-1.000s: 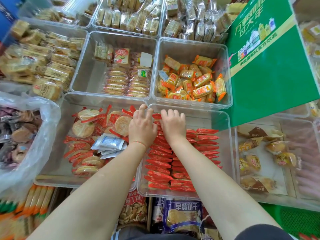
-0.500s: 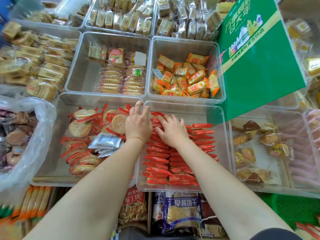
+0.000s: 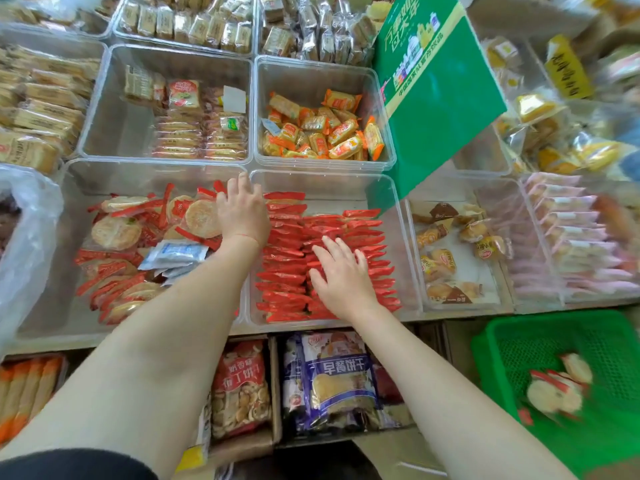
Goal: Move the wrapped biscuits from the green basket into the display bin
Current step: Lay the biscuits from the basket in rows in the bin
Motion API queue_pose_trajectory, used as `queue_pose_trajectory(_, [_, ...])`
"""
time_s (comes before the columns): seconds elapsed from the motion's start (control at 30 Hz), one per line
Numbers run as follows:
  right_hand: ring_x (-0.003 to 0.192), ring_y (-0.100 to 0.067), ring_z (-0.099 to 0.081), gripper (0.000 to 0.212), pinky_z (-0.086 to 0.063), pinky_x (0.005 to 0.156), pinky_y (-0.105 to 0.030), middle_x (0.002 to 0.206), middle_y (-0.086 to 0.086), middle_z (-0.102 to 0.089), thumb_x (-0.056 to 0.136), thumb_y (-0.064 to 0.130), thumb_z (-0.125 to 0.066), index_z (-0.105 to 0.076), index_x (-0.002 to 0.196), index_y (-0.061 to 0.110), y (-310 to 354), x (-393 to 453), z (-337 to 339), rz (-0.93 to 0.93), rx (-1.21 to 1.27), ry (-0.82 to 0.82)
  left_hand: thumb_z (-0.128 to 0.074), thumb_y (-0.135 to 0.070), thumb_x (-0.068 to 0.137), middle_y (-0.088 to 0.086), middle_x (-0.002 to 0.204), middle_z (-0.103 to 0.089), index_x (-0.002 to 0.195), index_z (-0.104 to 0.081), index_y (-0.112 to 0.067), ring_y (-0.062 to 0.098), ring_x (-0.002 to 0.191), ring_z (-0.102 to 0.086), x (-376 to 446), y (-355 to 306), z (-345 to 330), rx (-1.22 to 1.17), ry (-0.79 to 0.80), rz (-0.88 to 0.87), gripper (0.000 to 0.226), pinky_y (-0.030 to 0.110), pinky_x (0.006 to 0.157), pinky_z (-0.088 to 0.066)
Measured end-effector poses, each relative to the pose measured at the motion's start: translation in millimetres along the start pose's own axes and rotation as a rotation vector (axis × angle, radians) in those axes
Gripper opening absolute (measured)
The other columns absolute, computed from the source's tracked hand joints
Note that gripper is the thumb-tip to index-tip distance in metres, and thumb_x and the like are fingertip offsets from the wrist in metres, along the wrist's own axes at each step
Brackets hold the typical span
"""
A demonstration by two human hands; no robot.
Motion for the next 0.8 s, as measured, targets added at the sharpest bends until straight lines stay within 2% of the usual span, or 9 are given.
queue_pose_trajectory(0.07, [0.147,-0.023,-0.021,0.046,-0.016,0.118,-0.050,0.157,-0.005,-0.032,0.099,0.030,-0.043,-0.045,0.145,0.021,-11.6,-21.7,-0.6,-0.009,-0.015,-0.052,-0.051,-0.017,0.085,0.020,0.152,-0.030,0.126,-0.051,-0.009,0.036,0.140,-0.026,-20.7,-24.4,5.3,-0.089,0.016,0.047,0.042,0.048,0.108,-0.029])
queue_pose_trajectory(0.13, [0.133,-0.028,-0.041,0.037,-0.031,0.107,-0.047,0.139,-0.009,-0.051,0.093,0.019,-0.052,-0.060,0.129,0.017,-21.9,-40.0,1.1,-0.037,0.013,-0.156,-0.055,-0.020,0.082,0.019,0.146,-0.039,0.121,-0.055,-0.009,0.036,0.135,-0.033,-54.2,-57.3,11.6,-0.242,-0.005,0.007,0.041,0.046,0.106,-0.031])
queue_pose_trajectory(0.2, [0.108,-0.029,-0.053,0.023,-0.040,0.089,-0.041,0.111,-0.007,-0.061,0.088,0.012,-0.055,-0.068,0.107,0.012,-32.3,-57.2,5.9,-0.079,0.042,-0.262,-0.055,-0.023,0.080,0.015,0.124,-0.056,0.109,-0.064,-0.008,0.034,0.115,-0.049,-92.7,-88.4,16.5,-0.381,-0.033,-0.105,0.033,0.044,0.090,-0.045])
queue_pose_trajectory(0.27, [0.094,-0.025,-0.053,0.012,-0.043,0.077,-0.037,0.096,-0.004,-0.060,0.088,0.010,-0.054,-0.064,0.093,0.010,-45.6,-74.6,13.4,-0.105,0.045,-0.310,-0.051,-0.025,0.081,0.009,0.100,-0.063,0.095,-0.068,-0.010,0.031,0.094,-0.056,-126.4,-112.5,21.8,-0.495,-0.093,-0.133,0.026,0.041,0.073,-0.048])
queue_pose_trajectory(0.33, [0.093,-0.024,-0.052,0.011,-0.046,0.072,-0.037,0.093,-0.004,-0.060,0.089,0.010,-0.051,-0.062,0.091,0.009,-66.2,-90.8,19.2,-0.116,0.059,-0.326,-0.049,-0.026,0.086,0.004,0.092,-0.067,0.096,-0.067,-0.014,0.029,0.086,-0.061,-151.9,-133.5,26.3,-0.557,-0.076,-0.069,0.023,0.036,0.067,-0.046])
queue_pose_trajectory(0.43, [0.096,-0.027,-0.052,0.011,-0.043,0.068,-0.036,0.093,-0.007,-0.060,0.089,0.009,-0.051,-0.062,0.091,0.006,-111.8,-115.7,27.9,-0.100,0.079,-0.375,-0.048,-0.028,0.091,0.001,0.094,-0.070,0.102,-0.064,-0.019,0.028,0.088,-0.063,-182.4,-175.2,23.1,-0.598,0.043,0.027,0.021,0.032,0.066,-0.043])
queue_pose_trajectory(0.6, [0.088,-0.032,-0.056,0.006,-0.036,0.058,-0.032,0.089,-0.010,-0.060,0.084,0.007,-0.053,-0.059,0.085,0.006,-226.2,-161.4,40.2,-0.103,0.100,-0.474,-0.051,-0.030,0.089,0.001,0.079,-0.067,0.087,-0.063,-0.015,0.029,0.078,-0.063,-241.3,-289.9,-1.3,-0.585,0.030,-0.058,0.020,0.032,0.060,-0.042])
queue_pose_trajectory(0.7, [0.083,-0.036,-0.059,0.010,-0.044,0.052,-0.036,0.094,-0.015,-0.057,0.077,0.005,-0.058,-0.061,0.086,0.005,-316.4,-192.1,32.1,-0.116,0.129,-0.482,-0.050,-0.033,0.083,0.006,0.075,-0.069,0.084,-0.065,-0.014,0.034,0.074,-0.064,-278.0,-377.5,-32.9,-0.580,-0.022,-0.087,0.024,0.032,0.057,-0.039])
queue_pose_trajectory(0.8, [0.080,-0.035,-0.061,0.017,-0.049,0.054,-0.033,0.094,-0.015,-0.053,0.072,0.007,-0.053,-0.061,0.086,0.002,-419.6,-221.4,20.9,-0.120,0.080,-0.482,-0.049,-0.038,0.082,0.007,0.077,-0.070,0.085,-0.067,-0.016,0.034,0.076,-0.066,-310.0,-469.0,-75.6,-0.524,0.043,-0.124,0.029,0.034,0.058,-0.042])
Point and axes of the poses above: each hand's wrist, its own x-axis towards the middle knuckle, its own z-axis out of the back of the hand, y = z × x, the point moved 1 cm from there along x, towards the middle knuckle
